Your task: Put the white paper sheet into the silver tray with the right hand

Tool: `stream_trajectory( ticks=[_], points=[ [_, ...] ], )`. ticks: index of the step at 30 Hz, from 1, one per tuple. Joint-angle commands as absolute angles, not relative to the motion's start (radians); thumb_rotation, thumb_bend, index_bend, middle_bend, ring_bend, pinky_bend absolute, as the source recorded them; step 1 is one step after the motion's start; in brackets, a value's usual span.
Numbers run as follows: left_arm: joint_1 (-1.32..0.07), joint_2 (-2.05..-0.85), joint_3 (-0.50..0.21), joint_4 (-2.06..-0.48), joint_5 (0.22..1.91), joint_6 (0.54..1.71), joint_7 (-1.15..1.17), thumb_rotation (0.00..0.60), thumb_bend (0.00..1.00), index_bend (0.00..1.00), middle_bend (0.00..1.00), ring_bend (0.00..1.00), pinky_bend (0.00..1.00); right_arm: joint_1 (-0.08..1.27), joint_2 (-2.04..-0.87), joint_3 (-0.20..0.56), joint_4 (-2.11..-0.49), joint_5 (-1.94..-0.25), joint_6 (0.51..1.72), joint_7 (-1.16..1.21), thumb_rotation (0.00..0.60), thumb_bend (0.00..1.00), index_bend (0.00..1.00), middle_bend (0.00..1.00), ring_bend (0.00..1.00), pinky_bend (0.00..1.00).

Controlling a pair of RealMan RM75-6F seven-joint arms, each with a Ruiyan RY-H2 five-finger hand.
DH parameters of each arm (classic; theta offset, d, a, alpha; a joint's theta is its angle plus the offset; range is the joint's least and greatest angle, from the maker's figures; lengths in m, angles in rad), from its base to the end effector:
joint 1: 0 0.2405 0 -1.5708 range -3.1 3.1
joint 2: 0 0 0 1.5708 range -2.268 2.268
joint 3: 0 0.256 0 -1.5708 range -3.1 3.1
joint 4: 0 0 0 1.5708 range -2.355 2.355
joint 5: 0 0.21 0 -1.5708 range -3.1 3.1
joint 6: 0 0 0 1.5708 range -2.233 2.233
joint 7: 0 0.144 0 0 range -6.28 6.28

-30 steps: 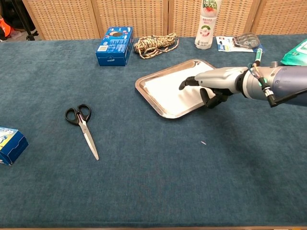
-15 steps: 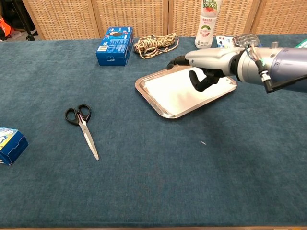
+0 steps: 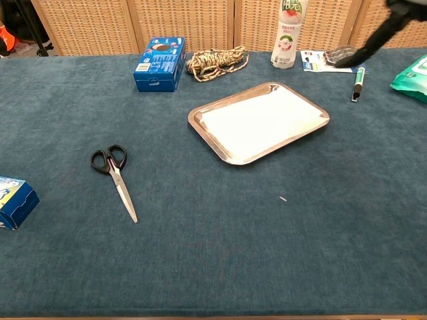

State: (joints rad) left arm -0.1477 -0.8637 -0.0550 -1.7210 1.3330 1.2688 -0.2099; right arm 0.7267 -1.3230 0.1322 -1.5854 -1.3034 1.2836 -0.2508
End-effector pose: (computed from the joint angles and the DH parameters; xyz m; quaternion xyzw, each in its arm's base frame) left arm -0.3252 0.1974 0.2152 -0.5601 -0.4832 -0.3448 0.5778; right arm -0.1420 -0.3472 0.0869 0.6969 -0.2500 0.4748 0.4758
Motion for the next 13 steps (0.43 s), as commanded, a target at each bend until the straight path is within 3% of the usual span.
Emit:
stream_trajectory(
  ticks=[1,7,13],
  points=[
    [-0.134,-0.879,-0.056,-1.719,1.341,1.299,-0.196,0.6,0.0,0.0,0.0,0.0,0.0,0.614,-1.255,0.084,-1.582,-1.379,1.397,-0.177,0.6,0.0,0.03,0.0,0.0,0.0],
    [-0.075,-0.952,-0.08,-1.676,1.355,1.459,-0.183,0.6,0.0,0.0,0.0,0.0,0.0,0.428,-1.204,0.019,-1.504,-1.4,1.538,-0.003,0.6,0.0,0.03,0.0,0.0,0.0],
    [-0.055,-1.007,-0.084,-1.617,1.335,1.487,-0.155,0.6,0.0,0.0,0.0,0.0,0.0,0.277,-1.228,0.006,-1.332,-1.416,1.67,0.168,0.6,0.0,0.03,0.0,0.0,0.0]
  ],
)
